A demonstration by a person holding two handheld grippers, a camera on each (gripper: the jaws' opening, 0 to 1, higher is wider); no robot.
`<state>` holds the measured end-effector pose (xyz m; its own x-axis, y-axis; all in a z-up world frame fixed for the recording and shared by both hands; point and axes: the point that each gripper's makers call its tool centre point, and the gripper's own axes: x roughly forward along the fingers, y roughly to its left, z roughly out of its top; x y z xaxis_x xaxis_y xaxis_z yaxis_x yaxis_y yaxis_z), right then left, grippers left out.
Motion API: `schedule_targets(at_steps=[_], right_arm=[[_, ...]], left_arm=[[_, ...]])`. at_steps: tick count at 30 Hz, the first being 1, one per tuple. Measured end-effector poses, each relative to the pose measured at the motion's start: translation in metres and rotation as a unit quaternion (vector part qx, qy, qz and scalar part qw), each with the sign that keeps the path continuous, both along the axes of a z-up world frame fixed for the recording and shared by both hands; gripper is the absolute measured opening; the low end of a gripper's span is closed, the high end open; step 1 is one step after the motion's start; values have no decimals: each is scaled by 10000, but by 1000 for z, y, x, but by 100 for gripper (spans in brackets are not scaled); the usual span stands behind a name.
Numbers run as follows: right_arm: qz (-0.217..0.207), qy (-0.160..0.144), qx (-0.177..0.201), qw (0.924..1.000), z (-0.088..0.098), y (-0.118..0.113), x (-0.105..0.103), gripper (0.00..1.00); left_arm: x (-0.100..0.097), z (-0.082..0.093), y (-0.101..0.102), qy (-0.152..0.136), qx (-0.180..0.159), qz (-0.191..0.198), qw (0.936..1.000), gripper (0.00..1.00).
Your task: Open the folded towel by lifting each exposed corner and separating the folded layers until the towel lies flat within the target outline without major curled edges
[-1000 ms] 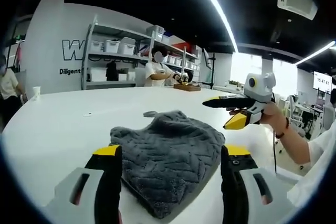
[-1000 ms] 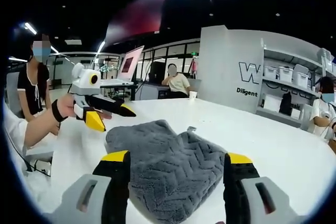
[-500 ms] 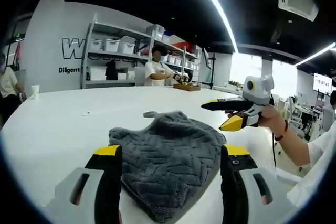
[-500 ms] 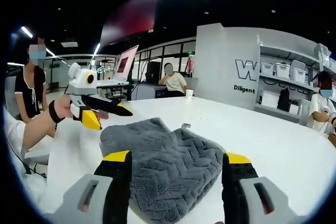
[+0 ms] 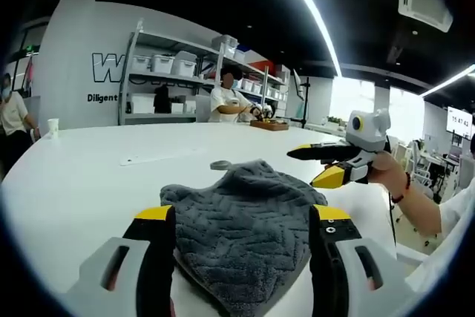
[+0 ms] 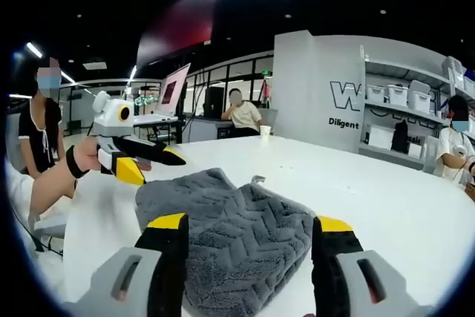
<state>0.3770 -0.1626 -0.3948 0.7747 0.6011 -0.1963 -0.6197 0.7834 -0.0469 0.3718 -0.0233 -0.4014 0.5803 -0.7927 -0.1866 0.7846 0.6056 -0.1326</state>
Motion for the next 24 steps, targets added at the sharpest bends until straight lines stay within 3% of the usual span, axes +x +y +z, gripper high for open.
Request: schedule_targets(at_steps=[3,24], right_arm=[[-39,-61,73,9999,3,-1,2,62],[-295,33,75,9995,-3,-10,19,60]], left_arm=[[1,-2,-1,-41,100,41,9999,72],[15,-7,0,103,-161,359,9992,67]])
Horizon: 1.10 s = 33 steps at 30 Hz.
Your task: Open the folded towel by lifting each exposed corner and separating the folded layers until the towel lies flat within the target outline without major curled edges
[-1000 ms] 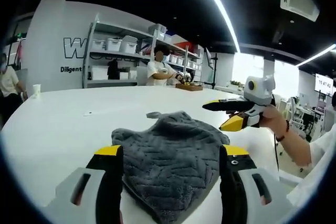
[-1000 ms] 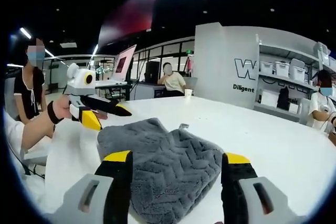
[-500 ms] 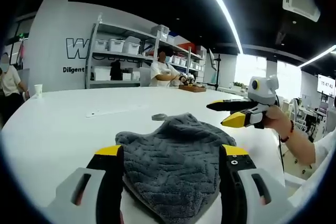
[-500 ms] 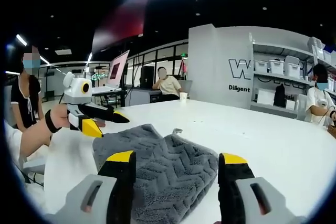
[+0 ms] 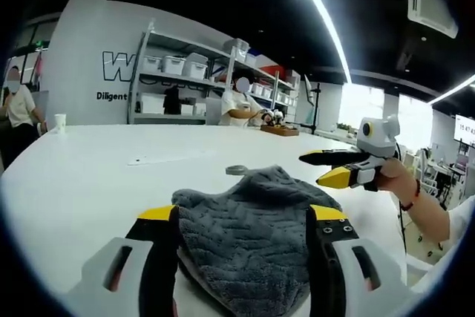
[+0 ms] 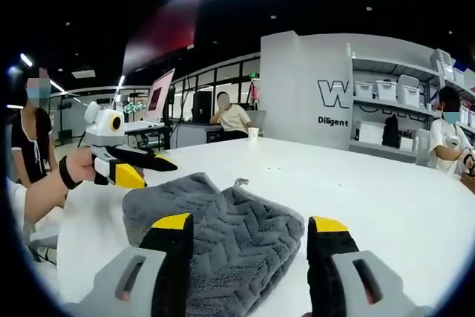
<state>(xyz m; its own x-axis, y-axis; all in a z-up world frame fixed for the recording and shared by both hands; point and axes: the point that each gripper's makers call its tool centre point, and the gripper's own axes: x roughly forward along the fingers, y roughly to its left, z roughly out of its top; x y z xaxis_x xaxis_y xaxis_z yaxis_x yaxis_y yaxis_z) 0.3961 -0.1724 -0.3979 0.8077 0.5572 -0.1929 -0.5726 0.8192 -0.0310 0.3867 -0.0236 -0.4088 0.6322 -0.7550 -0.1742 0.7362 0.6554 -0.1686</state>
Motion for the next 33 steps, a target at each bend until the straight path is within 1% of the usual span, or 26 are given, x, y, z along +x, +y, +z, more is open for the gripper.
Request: schedule_targets(at_steps=[7,10,14,17,19,21,23,25,26,27,30,33], right_arm=[[-11,89,-18,10000,-5,1,7,60],[27,132,-108,9999,-9,1,7,60],[-51,173,-56,9998,-12,-4,9,59],[-106,195,-19,9998,-14,-9,12,53],[-154,233,50,9996,-15,-12,14,54],[-175,250,42,9995,-16,-12,15,55],[-169,229,-8,9996,-18,-12,16,52],[-191,279,19,9994,-20,-12,18,53],[-175,284,2,9994,-21,-11,18,53],[-161,281,-20,9995,-22,-11,18,53],[-188,294,6,9994,-23,-10,19,53],[-197,305,49,9993,-24,-9,19,52]], left_arm=[[4,-1,-1,0,-55,98,9999,65],[9,-2,-1,55,-41,97,9999,63],[12,-6,-1,79,-1,133,9999,63],[14,-8,-1,91,1,160,9998,63],[17,-10,1,118,2,205,9997,62],[20,-11,3,142,-22,257,9996,62],[21,-11,4,123,-11,284,9995,61],[23,-12,4,137,0,324,9994,60],[24,-13,5,142,21,375,9992,58],[26,-14,7,69,92,446,9989,58],[28,-17,5,77,145,458,9988,58],[29,-16,6,44,144,471,9988,55]])
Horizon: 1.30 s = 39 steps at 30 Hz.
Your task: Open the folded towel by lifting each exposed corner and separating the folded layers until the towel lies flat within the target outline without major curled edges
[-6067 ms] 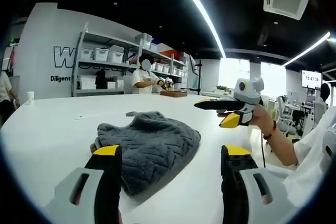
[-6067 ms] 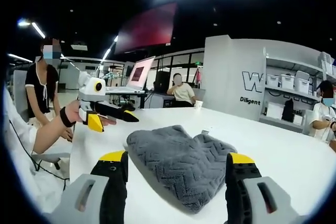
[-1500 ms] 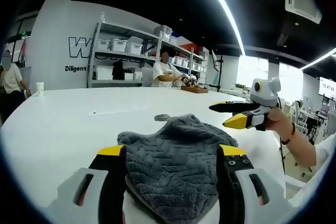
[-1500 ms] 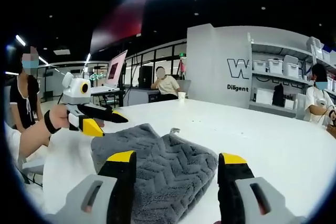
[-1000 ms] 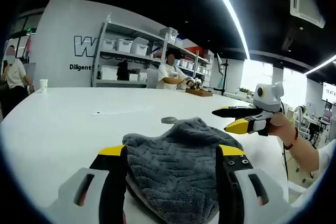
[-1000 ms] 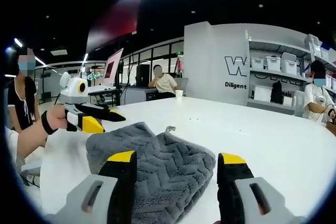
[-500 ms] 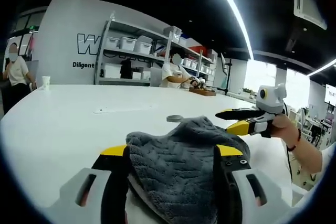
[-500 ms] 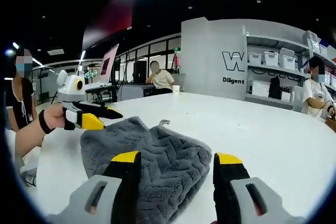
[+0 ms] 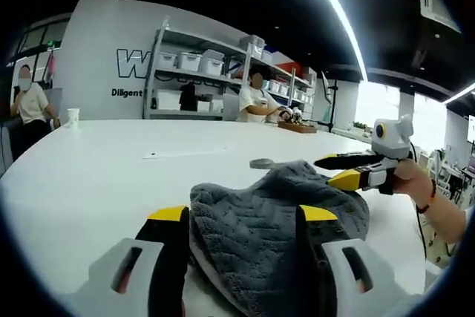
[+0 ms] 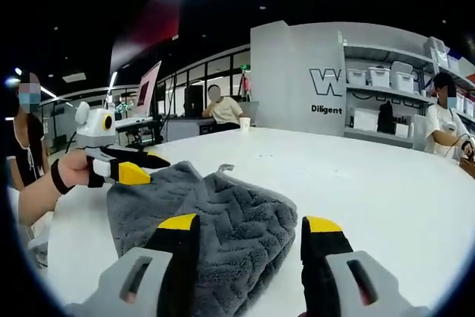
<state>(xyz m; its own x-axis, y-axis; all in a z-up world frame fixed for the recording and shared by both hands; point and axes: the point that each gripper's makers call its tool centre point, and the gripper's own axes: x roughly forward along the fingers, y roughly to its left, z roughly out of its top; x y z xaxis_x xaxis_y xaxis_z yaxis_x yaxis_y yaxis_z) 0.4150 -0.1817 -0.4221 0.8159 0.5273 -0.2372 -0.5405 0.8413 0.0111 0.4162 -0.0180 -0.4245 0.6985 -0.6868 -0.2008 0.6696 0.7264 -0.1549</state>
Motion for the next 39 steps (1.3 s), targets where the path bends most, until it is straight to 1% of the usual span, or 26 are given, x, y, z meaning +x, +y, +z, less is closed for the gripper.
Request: schedule_targets(at_steps=[2,6,8,12,15,18,19,20,22,24,27,30,32,34,39], right_arm=[[-17,40,36,10000,-2,0,2,51],[-91,95,170,9998,-3,-2,4,52],[-117,94,159,9998,-4,-2,5,52],[-144,111,183,9997,-4,-2,7,52],[-220,162,225,9994,-5,-2,10,53],[-265,173,200,9993,-7,-3,12,53],[-273,180,198,9993,-8,-3,13,53],[-283,202,214,9992,-9,-3,14,53],[-314,236,265,9989,-11,-3,15,53],[-369,242,321,9985,-11,-4,17,53],[-409,260,361,9982,-12,-5,18,53],[-444,279,417,9978,-12,-6,19,52],[-470,309,462,9973,-14,-8,20,52],[-492,319,510,9970,-14,-8,20,51],[-505,368,595,9963,-15,-8,22,50]], left_arm=[[2,1,0,-25,-17,35,10000,55],[6,0,0,12,-59,78,10000,54],[9,-1,2,10,-54,145,9999,54],[12,-4,4,101,-79,157,9998,53],[16,-6,5,95,-42,207,9997,53],[20,-5,6,109,-90,243,9996,50],[23,-6,10,158,-59,366,9992,49],[27,-5,12,192,-76,392,9990,49],[31,-2,12,146,-97,379,9991,49],[34,-2,14,158,-91,457,9988,48],[32,-1,12,144,-101,446,9989,48],[34,-3,13,187,-85,488,9986,48],[32,-6,11,209,-109,499,9985,48],[33,-8,9,300,-206,516,9980,47],[37,-7,7,247,-204,559,9979,45]])
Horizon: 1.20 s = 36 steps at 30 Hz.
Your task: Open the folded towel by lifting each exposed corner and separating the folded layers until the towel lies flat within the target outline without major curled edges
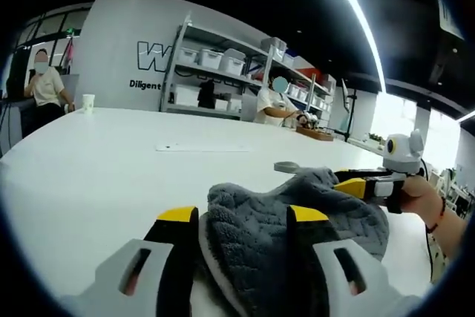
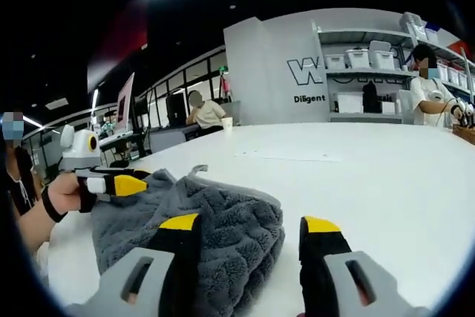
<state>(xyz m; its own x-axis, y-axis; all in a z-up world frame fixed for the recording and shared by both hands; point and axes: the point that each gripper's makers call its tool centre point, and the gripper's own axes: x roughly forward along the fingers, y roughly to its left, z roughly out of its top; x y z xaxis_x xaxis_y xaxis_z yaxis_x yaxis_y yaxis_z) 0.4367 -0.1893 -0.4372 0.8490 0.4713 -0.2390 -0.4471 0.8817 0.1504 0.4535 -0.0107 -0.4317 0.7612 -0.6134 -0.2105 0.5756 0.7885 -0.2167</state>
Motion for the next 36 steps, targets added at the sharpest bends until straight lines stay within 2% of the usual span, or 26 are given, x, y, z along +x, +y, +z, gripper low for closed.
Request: schedule_targets(at_steps=[9,12,24,30,36], right_arm=[[-38,110,183,9998,-4,2,2,49],[41,120,265,9996,-5,6,2,43],[7,165,381,9991,-9,7,2,35],[-18,196,472,9987,-10,6,1,30],[-65,158,506,9986,-8,4,1,23]], left_arm=[[5,-6,0,89,21,64,9999,44],[6,-7,0,107,33,79,9999,43],[7,-15,2,197,28,142,9997,36],[7,-20,3,319,-80,179,9993,29],[3,-18,-2,289,-222,73,9993,14]])
